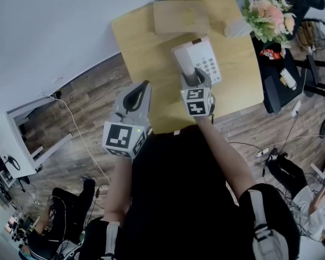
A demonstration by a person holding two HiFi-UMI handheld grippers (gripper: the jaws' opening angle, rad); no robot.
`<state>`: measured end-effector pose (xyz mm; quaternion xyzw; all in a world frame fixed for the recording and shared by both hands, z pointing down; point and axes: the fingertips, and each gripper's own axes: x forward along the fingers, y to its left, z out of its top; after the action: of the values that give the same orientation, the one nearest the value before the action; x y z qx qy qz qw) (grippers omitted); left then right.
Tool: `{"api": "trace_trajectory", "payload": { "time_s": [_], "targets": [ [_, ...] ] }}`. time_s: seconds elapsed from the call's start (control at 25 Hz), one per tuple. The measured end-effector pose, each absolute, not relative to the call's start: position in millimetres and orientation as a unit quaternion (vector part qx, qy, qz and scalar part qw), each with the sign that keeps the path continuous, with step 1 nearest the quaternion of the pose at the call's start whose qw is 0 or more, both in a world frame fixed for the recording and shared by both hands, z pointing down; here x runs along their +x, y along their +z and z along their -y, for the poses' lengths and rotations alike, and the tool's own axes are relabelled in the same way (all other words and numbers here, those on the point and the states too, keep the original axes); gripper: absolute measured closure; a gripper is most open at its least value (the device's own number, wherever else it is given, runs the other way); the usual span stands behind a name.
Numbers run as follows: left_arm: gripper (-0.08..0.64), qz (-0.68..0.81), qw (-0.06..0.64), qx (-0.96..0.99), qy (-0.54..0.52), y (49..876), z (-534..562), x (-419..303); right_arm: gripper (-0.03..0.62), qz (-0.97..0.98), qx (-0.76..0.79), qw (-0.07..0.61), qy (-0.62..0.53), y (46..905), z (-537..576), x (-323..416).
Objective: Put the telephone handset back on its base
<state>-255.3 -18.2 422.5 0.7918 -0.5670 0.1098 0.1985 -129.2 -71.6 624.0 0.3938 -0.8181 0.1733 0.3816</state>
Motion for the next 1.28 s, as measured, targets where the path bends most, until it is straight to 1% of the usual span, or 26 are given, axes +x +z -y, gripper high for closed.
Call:
{"api": "trace_trajectory", "payload": {
  "time_s": [0.52,0.8,1.28],
  "targets": [
    [0.549,0.570,0.197,0.790,0.112,421,13,-249,0.367,0.829,0.389,0.378,0.137,616,74,-129],
    [0.549,0.579,0.198,0.783,0.113,422,7,-248,0.354,0.828,0.390,0.384,0.124,617,73,-129],
    [0.549,0.605,0.195,0.764,0.112,415,-8,-238,0.341,0.847,0.364,0.364,0.133,614,67,-124]
  ]
}}
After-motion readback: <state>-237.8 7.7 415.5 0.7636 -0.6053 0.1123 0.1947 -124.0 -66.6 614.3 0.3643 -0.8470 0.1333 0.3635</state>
